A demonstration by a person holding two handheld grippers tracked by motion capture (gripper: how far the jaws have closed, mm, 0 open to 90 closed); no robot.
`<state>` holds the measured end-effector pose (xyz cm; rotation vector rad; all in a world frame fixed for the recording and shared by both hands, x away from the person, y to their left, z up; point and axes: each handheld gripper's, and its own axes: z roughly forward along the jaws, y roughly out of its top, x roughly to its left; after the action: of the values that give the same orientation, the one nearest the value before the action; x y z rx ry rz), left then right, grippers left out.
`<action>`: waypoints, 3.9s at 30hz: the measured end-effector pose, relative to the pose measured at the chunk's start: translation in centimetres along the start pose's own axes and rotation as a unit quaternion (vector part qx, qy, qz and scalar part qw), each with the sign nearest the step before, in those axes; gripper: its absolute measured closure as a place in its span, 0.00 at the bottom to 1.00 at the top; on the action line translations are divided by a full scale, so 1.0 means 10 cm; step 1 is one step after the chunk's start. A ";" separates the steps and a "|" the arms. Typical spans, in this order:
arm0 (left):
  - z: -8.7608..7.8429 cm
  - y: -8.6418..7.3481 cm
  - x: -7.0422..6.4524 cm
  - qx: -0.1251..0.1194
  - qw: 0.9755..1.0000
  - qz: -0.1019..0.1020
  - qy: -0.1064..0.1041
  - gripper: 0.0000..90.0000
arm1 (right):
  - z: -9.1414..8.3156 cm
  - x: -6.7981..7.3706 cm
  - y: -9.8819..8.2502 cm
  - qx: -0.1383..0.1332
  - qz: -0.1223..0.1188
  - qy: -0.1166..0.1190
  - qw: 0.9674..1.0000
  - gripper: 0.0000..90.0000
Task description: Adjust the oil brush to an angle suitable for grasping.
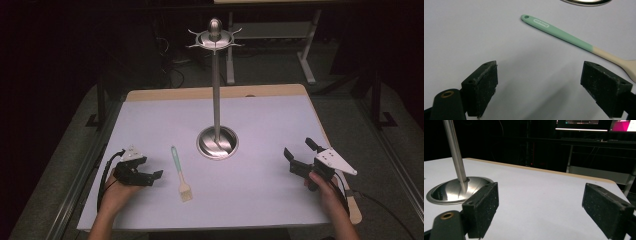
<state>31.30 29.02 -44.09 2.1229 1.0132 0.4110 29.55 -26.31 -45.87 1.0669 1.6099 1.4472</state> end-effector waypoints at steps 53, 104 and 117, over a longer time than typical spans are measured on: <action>0.52 0.62 0.14 0.014 0.999 -0.030 0.013 1.00 | 0.00 -0.02 0.00 0.002 0.008 0.004 1.000 0.15; 0.87 0.73 -0.40 0.028 0.996 0.023 -0.076 1.00 | 0.00 -0.02 0.00 0.005 0.005 0.010 1.000 0.15; 0.57 0.77 -0.51 0.029 0.996 0.018 -0.087 1.00 | 0.00 -0.02 0.00 0.005 0.006 0.010 1.000 0.15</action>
<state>35.35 19.13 -42.22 2.1885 0.8984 0.2121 29.68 -26.51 -45.87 1.0732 1.6283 1.4630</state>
